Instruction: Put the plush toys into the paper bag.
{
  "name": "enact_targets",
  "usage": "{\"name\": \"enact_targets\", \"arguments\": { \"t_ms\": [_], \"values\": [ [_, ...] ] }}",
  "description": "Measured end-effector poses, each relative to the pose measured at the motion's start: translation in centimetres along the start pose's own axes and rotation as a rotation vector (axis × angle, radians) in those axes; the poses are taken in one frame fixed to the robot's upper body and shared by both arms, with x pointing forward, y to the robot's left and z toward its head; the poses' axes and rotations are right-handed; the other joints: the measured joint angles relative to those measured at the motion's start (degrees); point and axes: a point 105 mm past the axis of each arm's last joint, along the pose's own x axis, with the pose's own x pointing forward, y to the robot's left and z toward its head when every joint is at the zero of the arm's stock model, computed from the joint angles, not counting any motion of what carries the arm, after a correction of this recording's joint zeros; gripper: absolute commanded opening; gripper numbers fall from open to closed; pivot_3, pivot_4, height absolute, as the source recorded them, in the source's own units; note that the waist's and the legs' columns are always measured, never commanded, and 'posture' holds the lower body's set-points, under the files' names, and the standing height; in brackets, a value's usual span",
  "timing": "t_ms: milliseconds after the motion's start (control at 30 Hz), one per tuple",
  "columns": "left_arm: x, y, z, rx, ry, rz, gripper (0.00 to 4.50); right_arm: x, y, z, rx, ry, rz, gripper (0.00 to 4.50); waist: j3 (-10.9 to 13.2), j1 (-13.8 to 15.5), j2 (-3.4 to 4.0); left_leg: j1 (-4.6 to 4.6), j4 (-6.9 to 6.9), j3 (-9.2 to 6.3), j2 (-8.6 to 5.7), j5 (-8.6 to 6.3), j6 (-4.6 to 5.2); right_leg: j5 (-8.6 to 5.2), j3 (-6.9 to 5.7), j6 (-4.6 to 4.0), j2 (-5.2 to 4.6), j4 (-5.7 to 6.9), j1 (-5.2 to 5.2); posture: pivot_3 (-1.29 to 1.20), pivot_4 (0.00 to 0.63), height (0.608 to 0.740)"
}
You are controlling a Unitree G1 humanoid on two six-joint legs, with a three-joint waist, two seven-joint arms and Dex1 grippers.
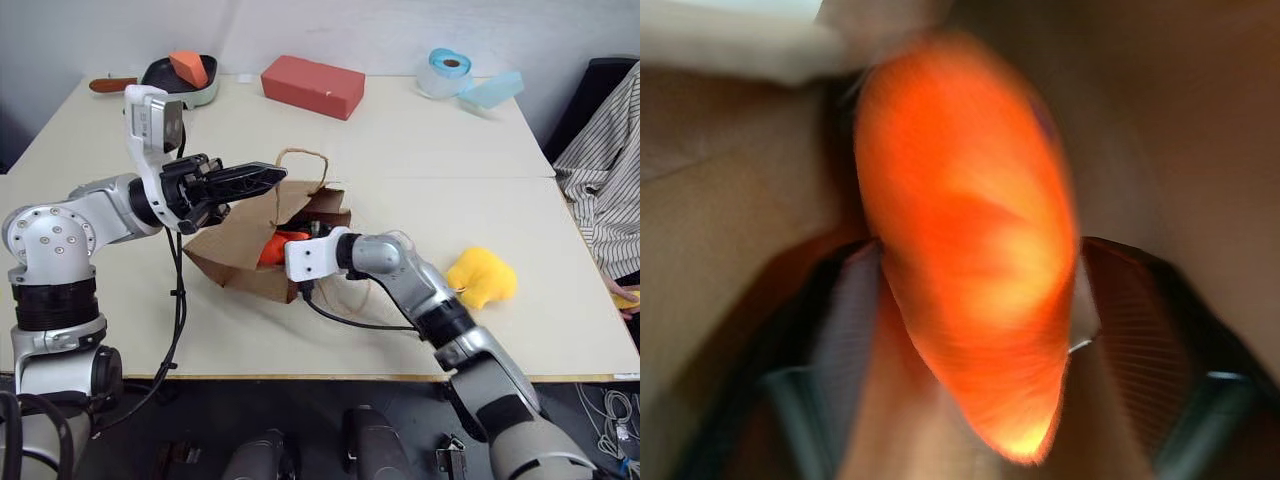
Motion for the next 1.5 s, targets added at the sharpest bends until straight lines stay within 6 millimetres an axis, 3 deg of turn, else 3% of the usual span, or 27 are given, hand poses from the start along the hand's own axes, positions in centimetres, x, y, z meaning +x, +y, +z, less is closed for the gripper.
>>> {"name": "enact_targets", "arguments": {
  "t_ms": [67,200,267,400,533,633,767,867,1100,1233,1367,1500],
  "values": [
    [-0.2,0.1,0.0,0.001,0.0,0.01,0.0,-2.1,0.0,0.9,0.055,-0.03,-0.012,4.45,0.0,0.26,0.0,-0.01,0.0,-0.05,0.0,-0.01,0.01,0.0,-0.01,0.0,0.0,-0.04,0.03,0.0,0.15,0.74],
    [-0.2,0.1,0.0,0.0,-0.001,0.012,0.0,-7.4,-0.2,2.8,0.269,-0.073,-0.086,4.45,0.0,0.78,0.0,0.01,-0.03,-0.06,0.0,-0.02,-0.02,0.0,-0.02,0.0,0.01,-0.18,0.03,0.0,0.15,0.74],
    [-0.2,0.2,0.0,-0.001,-0.002,0.014,0.0,-11.2,0.3,2.9,0.413,-0.01,-0.122,4.45,0.0,1.43,0.0,0.02,-0.02,-0.11,0.0,-0.02,-0.02,0.0,-0.02,0.0,0.02,-0.22,0.06,0.0,0.15,0.74],
    [-0.4,0.1,0.1,0.006,-0.006,0.02,0.0,-17.6,0.4,-0.4,0.612,0.247,-0.333,4.45,-0.01,1.38,-0.02,0.1,0.0,-0.1,-0.04,-0.03,-0.01,0.0,0.01,0.0,0.01,-0.23,0.18,0.0,0.15,0.74],
    [-0.3,-0.1,0.2,0.015,-0.006,0.015,0.0,-23.1,2.1,-4.8,0.81,0.497,-0.555,4.45,-0.01,1.33,-0.02,0.13,0.0,-0.06,-0.04,-0.02,-0.02,0.0,0.04,0.0,0.03,-0.17,0.17,0.0,0.15,0.74],
    [-0.2,-0.2,0.2,0.022,-0.004,0.012,0.0,-24.7,4.0,-7.7,0.91,0.612,-0.634,4.45,-0.01,1.14,-0.02,0.18,0.0,0.04,-0.04,-0.02,-0.02,0.0,0.15,0.0,0.04,-0.12,0.16,0.0,0.15,0.74],
    [-0.1,-0.3,0.2,0.023,-0.005,0.008,0.0,-25.7,5.3,-10.6,0.942,0.731,-0.694,4.45,-0.01,1.22,-0.01,0.2,0.0,0.08,-0.05,-0.02,-0.03,0.0,0.17,0.0,0.05,-0.1,0.14,0.0,0.15,0.74],
    [0.0,-0.3,0.2,0.024,-0.005,0.008,0.0,-25.7,5.3,-11.6,0.968,0.727,-0.718,3.87,-0.01,1.34,-0.01,0.2,0.01,0.09,-0.05,-0.02,-0.03,0.0,0.19,0.0,0.05,-0.11,0.14,0.0,0.15,0.74],
    [0.0,-0.3,0.1,0.021,-0.008,0.003,0.0,-25.0,5.6,-11.4,1.068,0.65,-0.714,1.63,-0.01,1.29,-0.01,0.21,0.02,0.09,-0.05,-0.02,-0.03,0.0,0.18,0.0,0.05,-0.09,0.14,0.0,0.15,0.74],
    [0.0,-0.3,0.1,0.021,-0.008,0.002,0.0,-24.5,5.0,-10.1,1.087,0.6,-0.666,0.58,-0.01,1.26,-0.01,0.2,0.02,0.09,-0.05,-0.02,-0.03,0.0,0.19,0.0,0.05,-0.09,0.14,0.0,0.15,0.74],
    [0.0,-0.4,0.2,0.022,-0.008,0.001,0.0,-21.0,2.1,-7.1,1.085,0.419,-0.586,0.32,-0.01,0.84,0.0,0.23,0.04,0.12,-0.05,0.01,-0.07,0.0,0.23,0.0,0.06,0.0,0.1,0.0,0.15,0.74],
    [0.2,-0.4,0.3,0.027,-0.006,-0.003,0.0,-14.6,-1.4,-2.4,0.995,0.186,-0.428,0.32,-0.01,0.71,-0.01,0.25,0.01,0.07,-0.03,0.06,-0.17,0.0,0.21,0.0,0.1,0.03,0.07,0.0,0.15,0.74]
  ]
}}
